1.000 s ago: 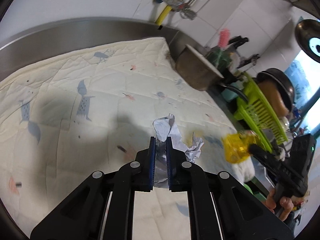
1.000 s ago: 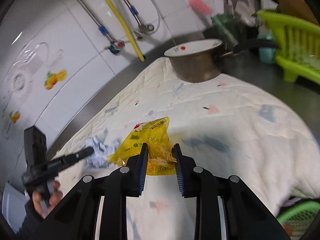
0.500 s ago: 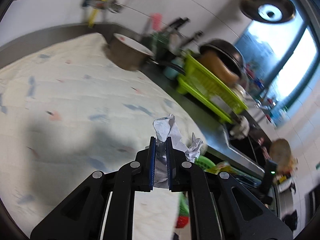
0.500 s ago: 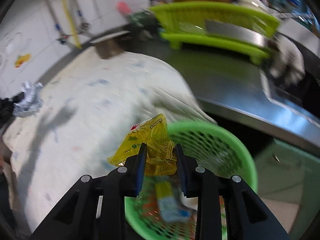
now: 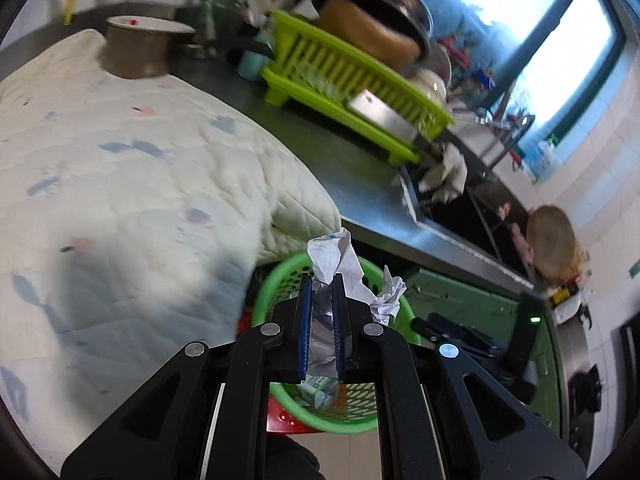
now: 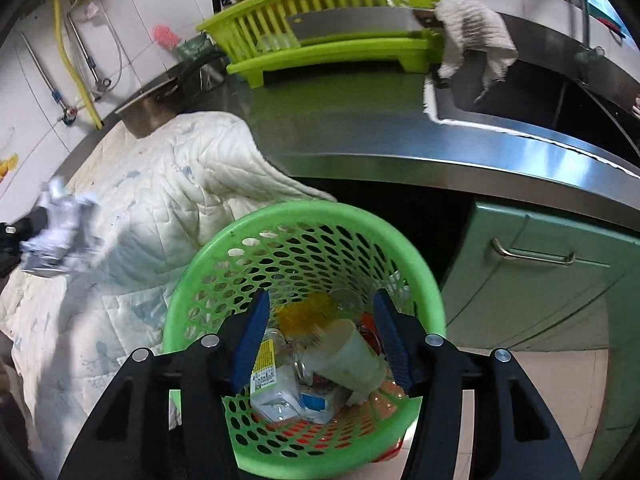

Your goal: Collect trash

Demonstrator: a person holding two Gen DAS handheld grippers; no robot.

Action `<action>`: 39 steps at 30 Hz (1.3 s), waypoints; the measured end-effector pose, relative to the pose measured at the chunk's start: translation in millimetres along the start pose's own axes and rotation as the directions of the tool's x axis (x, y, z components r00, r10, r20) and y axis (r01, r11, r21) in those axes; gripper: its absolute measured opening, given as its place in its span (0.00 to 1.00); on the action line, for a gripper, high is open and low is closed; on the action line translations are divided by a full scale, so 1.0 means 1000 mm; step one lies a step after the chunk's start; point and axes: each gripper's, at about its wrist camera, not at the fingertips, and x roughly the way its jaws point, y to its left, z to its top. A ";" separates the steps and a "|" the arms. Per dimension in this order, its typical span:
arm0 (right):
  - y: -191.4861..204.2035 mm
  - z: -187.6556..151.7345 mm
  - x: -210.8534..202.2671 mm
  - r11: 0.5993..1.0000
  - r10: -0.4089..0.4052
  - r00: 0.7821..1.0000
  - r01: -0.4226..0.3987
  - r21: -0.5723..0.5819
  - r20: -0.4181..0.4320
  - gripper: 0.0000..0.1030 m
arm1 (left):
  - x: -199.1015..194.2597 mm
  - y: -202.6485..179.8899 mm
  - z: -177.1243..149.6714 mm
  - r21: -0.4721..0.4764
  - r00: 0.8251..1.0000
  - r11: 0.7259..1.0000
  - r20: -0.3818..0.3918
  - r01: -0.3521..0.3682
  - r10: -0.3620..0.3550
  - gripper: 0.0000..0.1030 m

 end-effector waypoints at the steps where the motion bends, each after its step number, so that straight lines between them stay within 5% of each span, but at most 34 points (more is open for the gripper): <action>1: -0.004 -0.002 -0.006 1.000 0.007 1.000 -0.007 0.007 0.010 0.54 | 0.008 -0.004 -0.001 0.006 1.000 1.000 -0.014 0.000 0.000 0.09; 13: -0.010 -0.022 -0.059 1.000 -0.003 0.993 0.007 -0.028 0.117 0.60 | 0.062 -0.026 -0.022 -0.003 0.991 1.000 -0.130 0.016 -0.017 0.16; 16: -0.006 -0.027 -0.068 0.999 0.004 0.992 0.000 -0.035 0.129 0.60 | 0.069 -0.028 -0.027 -0.017 0.988 1.000 -0.150 0.026 -0.029 0.39; 20: 0.002 -0.031 -0.076 0.999 0.010 0.989 -0.003 -0.051 0.144 0.60 | 0.067 -0.032 -0.032 -0.005 0.989 1.000 -0.147 0.031 -0.031 0.42; 31: 0.040 -0.048 -0.092 0.993 0.031 0.984 -0.010 -0.117 0.175 0.67 | 0.002 -0.029 -0.030 0.054 0.998 0.997 -0.031 -0.058 0.060 0.49; 39: 0.082 -0.053 -0.104 0.985 0.090 0.979 -0.060 -0.164 0.185 0.74 | -0.073 -0.010 -0.037 0.058 0.976 0.979 0.108 -0.196 0.189 0.70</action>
